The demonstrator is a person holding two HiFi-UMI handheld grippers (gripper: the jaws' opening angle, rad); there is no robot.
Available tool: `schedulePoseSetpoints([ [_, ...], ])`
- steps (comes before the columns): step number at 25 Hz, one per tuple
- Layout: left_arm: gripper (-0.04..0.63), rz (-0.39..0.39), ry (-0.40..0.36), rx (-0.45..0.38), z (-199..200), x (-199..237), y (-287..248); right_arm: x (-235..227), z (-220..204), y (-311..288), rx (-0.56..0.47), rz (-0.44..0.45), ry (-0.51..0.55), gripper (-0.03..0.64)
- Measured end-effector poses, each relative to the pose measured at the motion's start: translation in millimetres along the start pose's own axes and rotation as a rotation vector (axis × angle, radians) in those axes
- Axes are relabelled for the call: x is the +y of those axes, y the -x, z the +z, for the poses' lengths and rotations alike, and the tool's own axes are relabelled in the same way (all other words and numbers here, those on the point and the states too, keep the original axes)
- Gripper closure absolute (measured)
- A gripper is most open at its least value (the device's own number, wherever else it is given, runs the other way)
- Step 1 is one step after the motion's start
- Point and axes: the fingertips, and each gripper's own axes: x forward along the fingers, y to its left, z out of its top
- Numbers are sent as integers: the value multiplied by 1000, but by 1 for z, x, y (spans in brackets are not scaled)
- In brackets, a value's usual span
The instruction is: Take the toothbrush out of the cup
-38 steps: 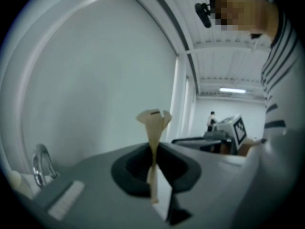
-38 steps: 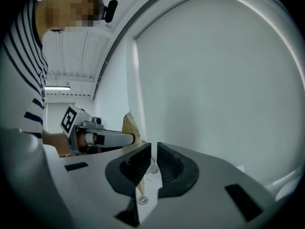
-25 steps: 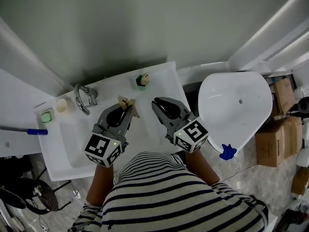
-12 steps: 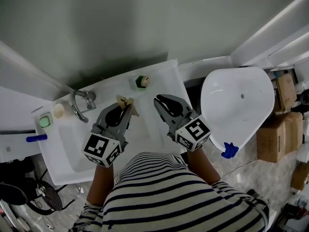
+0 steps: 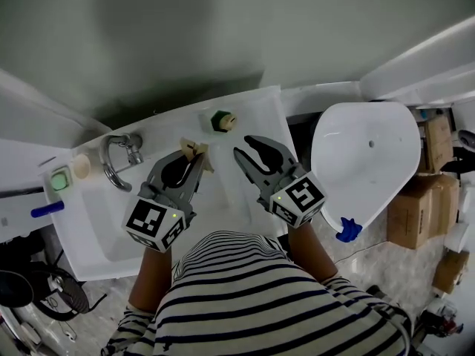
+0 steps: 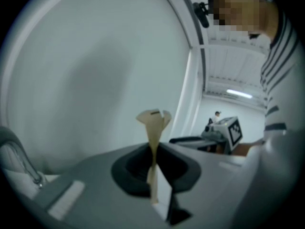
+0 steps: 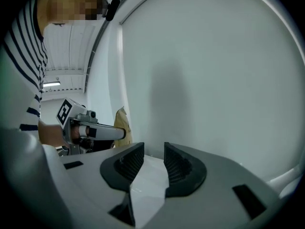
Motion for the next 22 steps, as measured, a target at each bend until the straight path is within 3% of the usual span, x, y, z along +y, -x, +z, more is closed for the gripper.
schedulePoseSetpoints([
  [13,566,-15,59,21,-20,29,-29,-42,-32,-36,85,-39,-11,411],
  [22,566,-16,88,37,-30,41,-38,-54,-50,-60,122,-35,-26,400],
])
